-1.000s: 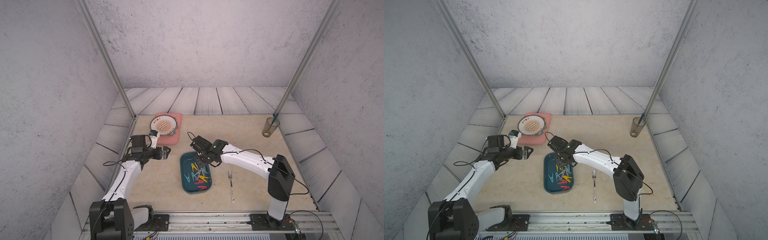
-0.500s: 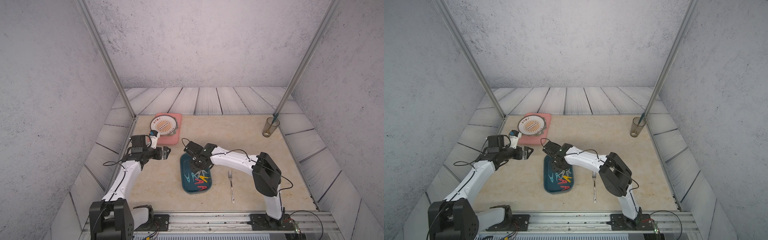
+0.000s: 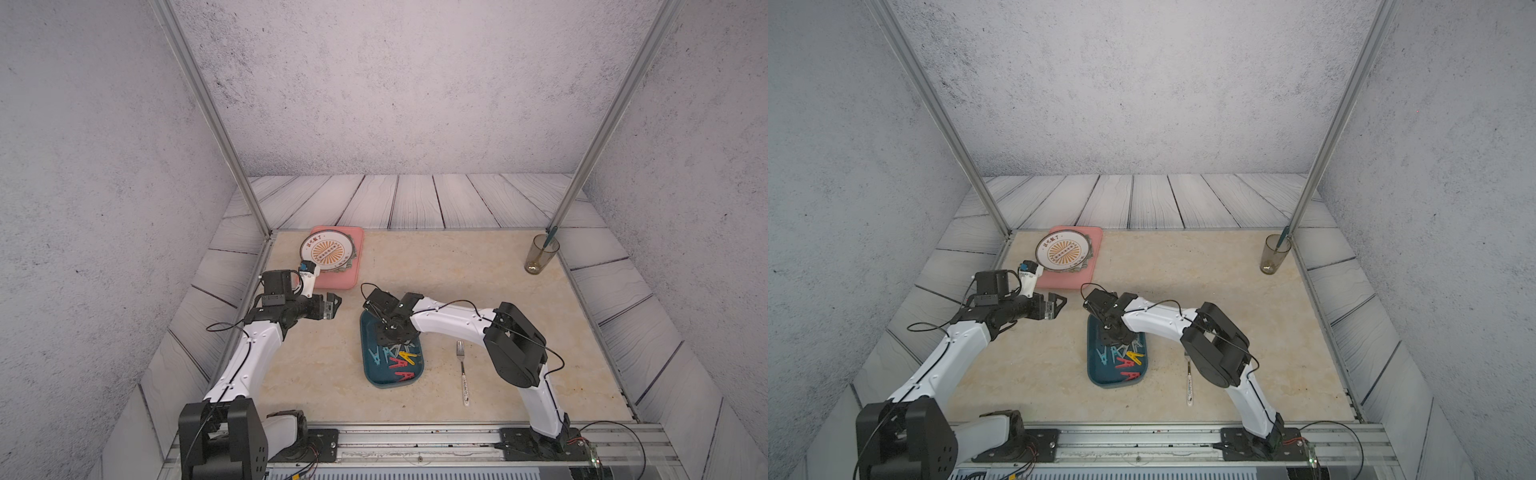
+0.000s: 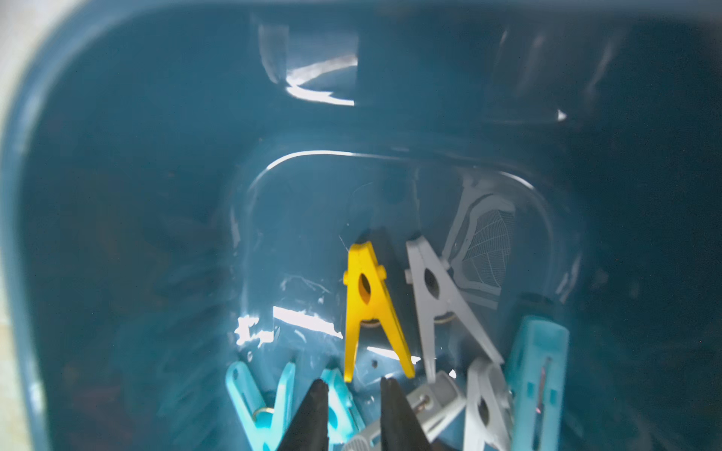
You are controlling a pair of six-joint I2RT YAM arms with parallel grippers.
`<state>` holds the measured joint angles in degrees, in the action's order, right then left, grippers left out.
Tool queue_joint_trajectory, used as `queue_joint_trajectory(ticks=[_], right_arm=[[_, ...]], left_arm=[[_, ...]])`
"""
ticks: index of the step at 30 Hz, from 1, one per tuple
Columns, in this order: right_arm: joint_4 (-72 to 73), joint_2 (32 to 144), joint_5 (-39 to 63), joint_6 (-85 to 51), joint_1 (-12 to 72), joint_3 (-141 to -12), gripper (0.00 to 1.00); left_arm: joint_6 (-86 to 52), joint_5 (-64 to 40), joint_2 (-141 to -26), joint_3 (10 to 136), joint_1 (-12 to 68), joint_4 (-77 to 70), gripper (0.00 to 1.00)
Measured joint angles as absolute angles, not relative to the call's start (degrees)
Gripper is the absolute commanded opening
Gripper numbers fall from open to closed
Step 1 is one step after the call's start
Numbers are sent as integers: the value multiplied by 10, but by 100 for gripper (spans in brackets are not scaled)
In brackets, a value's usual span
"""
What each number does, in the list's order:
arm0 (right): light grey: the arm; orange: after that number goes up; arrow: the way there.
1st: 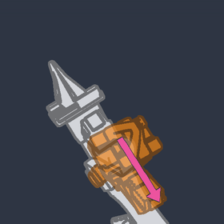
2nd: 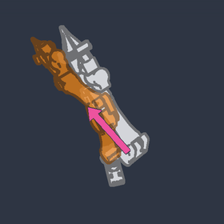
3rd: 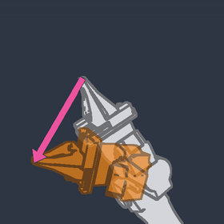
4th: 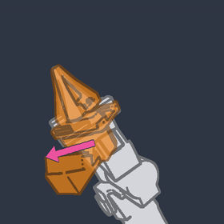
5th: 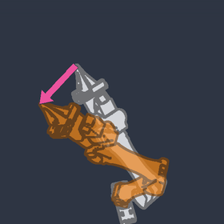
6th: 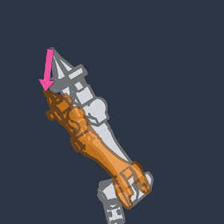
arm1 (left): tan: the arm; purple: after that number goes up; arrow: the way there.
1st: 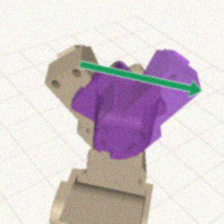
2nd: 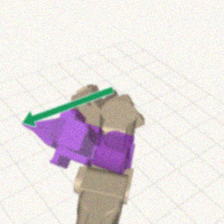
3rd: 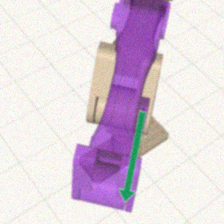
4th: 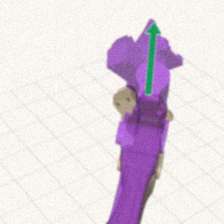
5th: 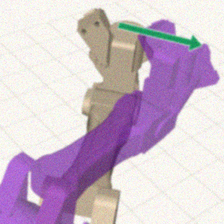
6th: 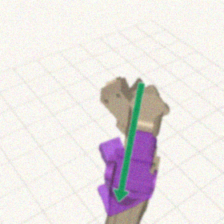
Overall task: Take the clothespins out of the storage box
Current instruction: Pick up the clothespin from the storage box.
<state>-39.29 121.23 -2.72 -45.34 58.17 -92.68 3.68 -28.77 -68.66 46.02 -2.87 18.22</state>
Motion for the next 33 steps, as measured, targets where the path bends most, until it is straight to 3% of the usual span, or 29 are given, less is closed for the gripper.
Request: queue_joint_trajectory(ticks=[6, 18, 26, 33], right_arm=[[-390, 1238, -27, -461, 582, -937, 26], [-381, 1238, -43, -463, 582, -939, 4], [-376, 1204, -48, -432, 582, -916, 3], [-393, 1092, -86, -402, 578, -894, 4]], left_arm=[[37, -288, -687, 460, -29, 182, 100], [37, -288, -687, 460, -29, 183, 100], [37, -288, -687, 460, -29, 183, 100], [37, -288, -687, 460, -29, 183, 100]])
